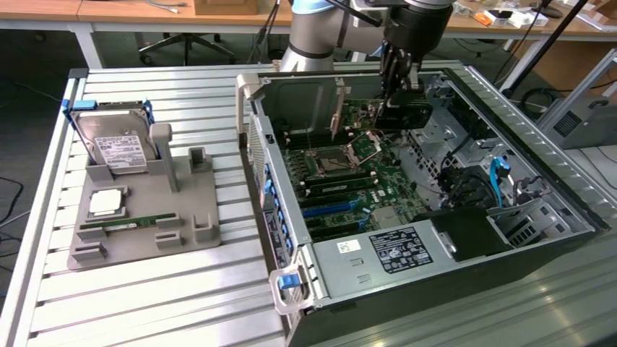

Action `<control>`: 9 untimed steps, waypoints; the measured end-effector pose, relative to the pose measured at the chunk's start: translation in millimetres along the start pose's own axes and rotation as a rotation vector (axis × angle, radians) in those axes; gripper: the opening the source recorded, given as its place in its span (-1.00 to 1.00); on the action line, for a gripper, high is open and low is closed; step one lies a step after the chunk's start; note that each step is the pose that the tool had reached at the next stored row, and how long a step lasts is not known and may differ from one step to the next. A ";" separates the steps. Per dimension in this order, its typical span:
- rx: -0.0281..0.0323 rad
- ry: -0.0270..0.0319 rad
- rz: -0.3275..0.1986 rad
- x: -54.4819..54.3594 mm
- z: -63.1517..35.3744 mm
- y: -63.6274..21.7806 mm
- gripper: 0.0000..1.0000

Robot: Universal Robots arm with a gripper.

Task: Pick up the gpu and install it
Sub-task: 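Insert the gpu into the slot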

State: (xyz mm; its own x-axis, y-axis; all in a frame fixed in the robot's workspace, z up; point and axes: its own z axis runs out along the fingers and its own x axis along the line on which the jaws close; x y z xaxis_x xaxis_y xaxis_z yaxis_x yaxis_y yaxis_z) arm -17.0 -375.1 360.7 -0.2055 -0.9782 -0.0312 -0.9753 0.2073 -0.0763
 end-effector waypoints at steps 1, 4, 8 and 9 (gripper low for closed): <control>-0.0001 -0.0003 -0.004 0.0 0.0 0.0 -0.47; -0.0004 -0.0008 -0.012 0.0 0.0 -0.1 -0.47; -0.0006 -0.0014 -0.022 0.0 0.0 -0.1 -0.47; -0.0007 -0.0016 -0.025 0.0 0.0 -0.2 -0.47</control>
State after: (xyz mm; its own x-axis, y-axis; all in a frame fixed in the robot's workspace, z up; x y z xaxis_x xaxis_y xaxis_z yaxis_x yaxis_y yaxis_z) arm -16.8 -375.1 360.7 -0.1809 -0.9830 -0.0309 -0.9802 0.1828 -0.0764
